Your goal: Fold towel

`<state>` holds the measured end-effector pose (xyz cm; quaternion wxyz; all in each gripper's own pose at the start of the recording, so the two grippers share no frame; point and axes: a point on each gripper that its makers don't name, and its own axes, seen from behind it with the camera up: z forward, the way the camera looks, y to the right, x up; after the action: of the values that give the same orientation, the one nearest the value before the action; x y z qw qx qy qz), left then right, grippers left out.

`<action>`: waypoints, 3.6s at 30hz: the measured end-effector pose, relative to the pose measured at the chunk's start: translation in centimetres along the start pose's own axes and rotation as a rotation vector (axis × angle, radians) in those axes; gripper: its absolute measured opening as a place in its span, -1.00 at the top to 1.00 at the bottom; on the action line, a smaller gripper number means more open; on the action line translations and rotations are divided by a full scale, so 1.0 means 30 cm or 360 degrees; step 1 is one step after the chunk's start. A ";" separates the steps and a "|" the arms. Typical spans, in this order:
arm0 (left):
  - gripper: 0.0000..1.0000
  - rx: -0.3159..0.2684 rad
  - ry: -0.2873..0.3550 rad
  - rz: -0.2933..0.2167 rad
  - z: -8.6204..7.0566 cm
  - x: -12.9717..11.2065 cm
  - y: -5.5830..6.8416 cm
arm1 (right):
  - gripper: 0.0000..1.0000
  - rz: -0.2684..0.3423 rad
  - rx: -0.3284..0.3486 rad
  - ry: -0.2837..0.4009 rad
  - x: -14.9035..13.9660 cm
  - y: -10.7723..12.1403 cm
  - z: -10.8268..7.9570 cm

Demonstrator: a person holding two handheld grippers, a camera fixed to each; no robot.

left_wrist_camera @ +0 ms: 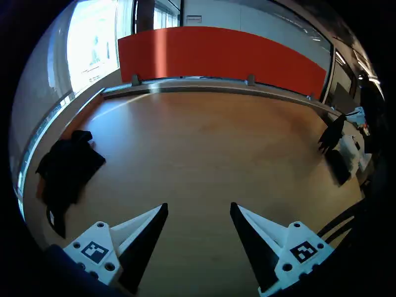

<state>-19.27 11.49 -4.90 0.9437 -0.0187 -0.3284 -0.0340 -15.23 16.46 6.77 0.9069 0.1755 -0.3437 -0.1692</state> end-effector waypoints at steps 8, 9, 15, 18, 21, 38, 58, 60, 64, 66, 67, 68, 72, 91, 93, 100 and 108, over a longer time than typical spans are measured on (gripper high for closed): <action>-0.87 -0.0016 -0.0001 0.0007 -0.001 -0.002 0.018 | 0.91 0.0035 -0.0036 -0.0050 -0.107 0.018 -0.063; -0.87 -0.0018 -0.0001 0.0008 -0.002 -0.002 0.021 | 0.91 0.0040 -0.0041 -0.0059 -0.125 0.019 -0.073; -0.86 -0.0033 0.0005 0.0025 -0.007 -0.002 0.041 | 0.91 0.0091 -0.0076 -0.0129 -0.253 0.019 -0.128; -0.86 -0.0038 0.0005 0.0031 -0.013 -0.004 0.047 | 0.91 0.0128 -0.0097 -0.0166 -0.322 0.018 -0.151; -0.86 -0.0039 0.0004 0.0037 -0.018 -0.009 0.049 | 0.91 0.0166 -0.0117 -0.0206 -0.389 0.019 -0.169; -0.86 -0.0022 0.0002 0.0058 -0.044 -0.027 0.037 | 0.91 0.0329 -0.0158 -0.0381 -0.659 -0.004 -0.203; -0.86 0.0012 -0.0015 0.0083 -0.052 -0.050 0.014 | 0.91 0.0472 -0.0215 -0.0583 -0.885 -0.003 -0.121; -0.86 0.0013 -0.0018 0.0086 -0.051 -0.053 0.014 | 0.91 0.0483 -0.0218 -0.0595 -0.895 -0.004 -0.112; -0.86 0.0014 -0.0021 0.0092 -0.049 -0.054 0.015 | 0.91 0.0498 -0.0234 -0.0607 -0.906 0.000 -0.098; -0.86 0.0016 -0.0021 0.0092 -0.049 -0.054 0.015 | 0.91 0.0505 -0.0241 -0.0609 -0.907 0.001 -0.093; -0.86 0.0016 -0.0021 0.0091 -0.049 -0.055 0.014 | 0.91 0.0508 -0.0244 -0.0608 -0.908 0.002 -0.093; -0.86 0.0017 -0.0021 0.0089 -0.049 -0.055 0.013 | 0.90 0.0511 -0.0246 -0.0608 -0.909 0.002 -0.092; -0.86 0.0019 -0.0022 0.0087 -0.049 -0.057 0.008 | 0.88 0.0519 -0.0257 -0.0603 -0.913 0.005 -0.092; -0.86 0.0025 -0.0011 0.0095 -0.055 -0.044 -0.019 | -0.15 0.0601 -0.0354 -0.0475 -0.888 0.027 -0.151; -0.86 0.0023 -0.0009 0.0092 -0.055 -0.043 -0.020 | -0.35 0.0615 -0.0364 -0.0456 -0.883 0.025 -0.160; -0.86 0.0014 0.0001 0.0096 -0.060 -0.044 -0.018 | -0.72 0.0631 -0.0394 -0.0417 -0.872 0.010 -0.181; -0.86 0.0008 0.0019 0.0086 -0.063 -0.036 -0.028 | -0.85 0.0632 -0.0397 -0.0359 -0.835 -0.029 -0.202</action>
<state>-19.00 10.59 -7.03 0.9463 -0.0249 -0.3224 -0.0079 -28.94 27.62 -11.98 0.8929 -0.0285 -0.4469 -0.0476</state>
